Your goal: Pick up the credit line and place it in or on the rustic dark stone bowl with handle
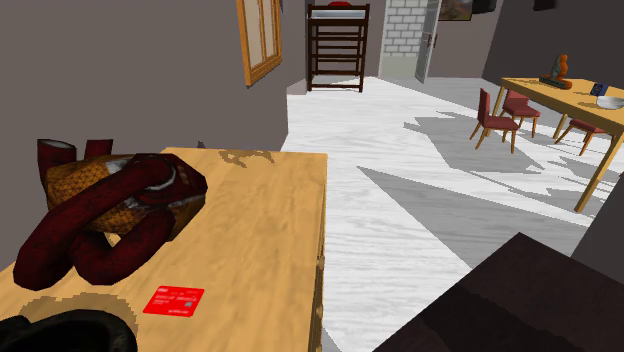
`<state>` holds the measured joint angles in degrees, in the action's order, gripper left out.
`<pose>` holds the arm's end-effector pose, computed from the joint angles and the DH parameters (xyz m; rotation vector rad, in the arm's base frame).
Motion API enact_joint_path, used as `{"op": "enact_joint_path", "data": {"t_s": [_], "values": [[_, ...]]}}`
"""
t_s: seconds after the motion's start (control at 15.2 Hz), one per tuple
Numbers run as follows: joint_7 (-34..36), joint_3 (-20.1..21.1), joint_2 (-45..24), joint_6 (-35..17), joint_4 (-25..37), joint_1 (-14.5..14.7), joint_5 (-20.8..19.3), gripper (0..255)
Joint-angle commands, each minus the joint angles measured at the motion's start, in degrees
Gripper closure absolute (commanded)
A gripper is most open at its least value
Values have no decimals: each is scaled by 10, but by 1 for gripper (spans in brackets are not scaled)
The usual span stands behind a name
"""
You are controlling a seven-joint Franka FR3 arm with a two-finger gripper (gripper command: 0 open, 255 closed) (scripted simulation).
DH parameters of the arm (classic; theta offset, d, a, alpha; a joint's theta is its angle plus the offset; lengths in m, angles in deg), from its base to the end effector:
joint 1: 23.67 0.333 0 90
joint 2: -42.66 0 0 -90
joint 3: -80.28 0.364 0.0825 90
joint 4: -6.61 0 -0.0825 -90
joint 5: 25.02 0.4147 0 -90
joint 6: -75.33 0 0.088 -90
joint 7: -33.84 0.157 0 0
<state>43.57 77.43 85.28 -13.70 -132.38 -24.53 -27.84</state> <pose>0.3017 -0.0299 0.5254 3.0938 -0.3369 -0.1987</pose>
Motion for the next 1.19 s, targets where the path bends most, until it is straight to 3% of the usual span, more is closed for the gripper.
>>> {"op": "enact_joint_path", "data": {"t_s": [0.0,0.59,1.12], "values": [[0,0,0,0,0,0,0,0],[-62,2,-42,-244,-127,57,30,0],[-131,4,-157,-481,-182,122,71,0]]}}
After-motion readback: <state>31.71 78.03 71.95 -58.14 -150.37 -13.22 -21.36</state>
